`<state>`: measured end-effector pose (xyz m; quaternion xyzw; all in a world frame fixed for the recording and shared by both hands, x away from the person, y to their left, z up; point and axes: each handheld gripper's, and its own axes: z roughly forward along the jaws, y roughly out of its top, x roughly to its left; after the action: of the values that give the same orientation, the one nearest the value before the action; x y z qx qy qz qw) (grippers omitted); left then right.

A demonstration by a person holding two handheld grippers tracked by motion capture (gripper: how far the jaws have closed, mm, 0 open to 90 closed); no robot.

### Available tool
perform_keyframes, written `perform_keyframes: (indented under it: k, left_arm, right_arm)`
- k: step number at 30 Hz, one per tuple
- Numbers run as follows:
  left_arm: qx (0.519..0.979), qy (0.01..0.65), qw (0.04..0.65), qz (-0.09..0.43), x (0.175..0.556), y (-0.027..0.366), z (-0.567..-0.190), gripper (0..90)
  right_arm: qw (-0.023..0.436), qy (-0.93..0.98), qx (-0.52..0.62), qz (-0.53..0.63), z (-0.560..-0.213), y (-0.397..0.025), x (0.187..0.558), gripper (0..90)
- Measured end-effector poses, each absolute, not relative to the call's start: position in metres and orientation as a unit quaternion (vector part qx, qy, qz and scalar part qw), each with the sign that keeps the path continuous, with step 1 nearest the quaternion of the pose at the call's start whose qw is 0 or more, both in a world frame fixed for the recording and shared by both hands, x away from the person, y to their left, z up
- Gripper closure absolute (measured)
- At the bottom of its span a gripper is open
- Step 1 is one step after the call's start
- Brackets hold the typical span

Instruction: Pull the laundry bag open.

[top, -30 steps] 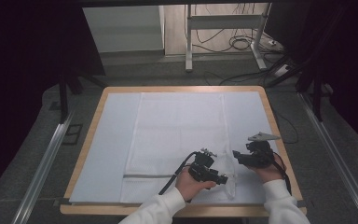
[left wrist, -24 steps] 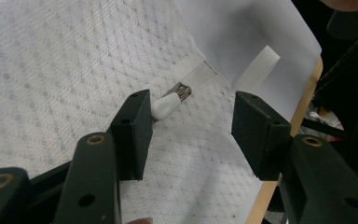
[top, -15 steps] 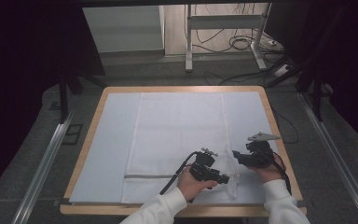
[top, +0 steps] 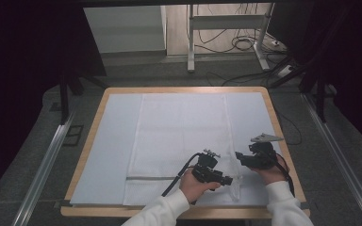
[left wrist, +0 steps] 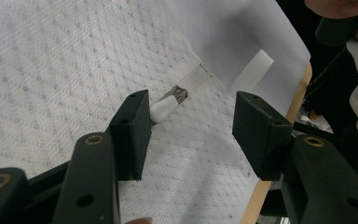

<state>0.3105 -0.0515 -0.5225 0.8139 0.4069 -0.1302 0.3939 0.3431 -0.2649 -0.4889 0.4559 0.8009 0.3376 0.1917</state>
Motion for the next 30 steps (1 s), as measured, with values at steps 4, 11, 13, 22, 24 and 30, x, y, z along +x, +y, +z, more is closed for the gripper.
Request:
perform_keyframes:
  k: [4,11,13,22,24,30]
  left_arm:
    - [0.812,0.409,0.395,-0.135,0.3114,-0.0514,-0.5228,47.3]
    - [0.812,0.408,0.394,-0.134,0.3115,-0.0514,-0.5231,47.8]
    - [0.814,0.407,0.393,-0.131,0.3113,-0.0517,-0.5229,47.8]
    - [0.813,0.404,0.398,-0.136,0.3091,-0.0536,-0.5209,47.7]
    - [0.814,0.401,0.398,-0.135,0.3085,-0.0543,-0.5204,47.7]
    - [0.813,0.4,0.4,-0.138,0.3086,-0.0541,-0.5204,48.1]
  right_arm:
    - [0.192,0.8,0.456,0.338,-0.4889,-0.2651,0.3432,34.1]
    - [0.193,0.8,0.458,0.338,-0.4886,-0.2656,0.3432,34.2]
    - [0.193,0.8,0.457,0.338,-0.4887,-0.2654,0.3432,34.2]
    - [0.194,0.799,0.458,0.337,-0.4885,-0.2657,0.3433,34.2]
    - [0.194,0.799,0.458,0.337,-0.4886,-0.2658,0.3433,34.2]
    - [0.195,0.798,0.459,0.338,-0.4881,-0.2664,0.3431,34.2]
